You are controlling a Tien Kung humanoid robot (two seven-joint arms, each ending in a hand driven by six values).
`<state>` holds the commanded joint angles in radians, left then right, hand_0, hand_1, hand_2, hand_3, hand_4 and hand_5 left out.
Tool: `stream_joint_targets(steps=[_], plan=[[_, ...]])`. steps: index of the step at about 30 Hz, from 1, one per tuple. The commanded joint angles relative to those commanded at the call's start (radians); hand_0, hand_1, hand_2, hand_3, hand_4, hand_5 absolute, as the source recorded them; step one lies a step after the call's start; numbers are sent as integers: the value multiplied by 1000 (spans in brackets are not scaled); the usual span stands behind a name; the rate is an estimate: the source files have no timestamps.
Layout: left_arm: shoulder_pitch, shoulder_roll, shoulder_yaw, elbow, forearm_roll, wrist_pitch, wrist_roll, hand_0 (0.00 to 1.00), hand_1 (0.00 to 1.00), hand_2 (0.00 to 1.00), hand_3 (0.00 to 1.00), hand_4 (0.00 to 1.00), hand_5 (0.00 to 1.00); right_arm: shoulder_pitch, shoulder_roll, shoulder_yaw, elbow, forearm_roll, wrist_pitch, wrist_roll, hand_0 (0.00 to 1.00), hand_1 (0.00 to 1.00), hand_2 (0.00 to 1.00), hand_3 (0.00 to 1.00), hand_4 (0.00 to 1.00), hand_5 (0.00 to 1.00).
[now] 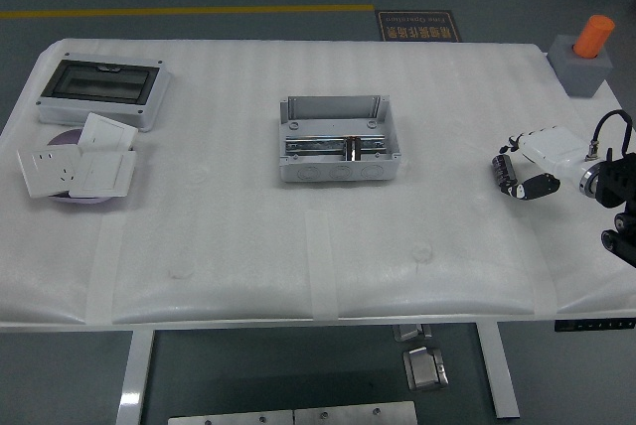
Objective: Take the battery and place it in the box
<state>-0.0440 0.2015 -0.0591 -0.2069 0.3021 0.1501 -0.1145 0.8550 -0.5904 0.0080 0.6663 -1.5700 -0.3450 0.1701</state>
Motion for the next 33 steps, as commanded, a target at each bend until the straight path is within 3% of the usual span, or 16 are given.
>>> stream_joint_targets(steps=[20, 21, 32, 33], plan=[[3, -2, -1, 1, -4, 1, -3, 588, 616, 495, 654, 587, 376, -11, 8, -2, 1, 3, -14, 4, 629, 648, 734, 732, 827, 451], [3, -2, -1, 1, -4, 1, -3, 589, 616, 495, 654, 587, 377, -12, 8, -1, 1, 1, -15, 4, 605, 633, 685, 666, 601, 328], [5, -2, 2, 0, -4, 1, -3, 589, 616, 495, 654, 588, 377, -14, 10, 3, 4, -9, -21, 6, 593, 628, 670, 660, 546, 300], [5, -2, 2, 0, -4, 1, -3, 589, 616, 495, 655, 588, 379, -14, 10, 3, 4, -10, -21, 6, 587, 622, 663, 659, 487, 272]])
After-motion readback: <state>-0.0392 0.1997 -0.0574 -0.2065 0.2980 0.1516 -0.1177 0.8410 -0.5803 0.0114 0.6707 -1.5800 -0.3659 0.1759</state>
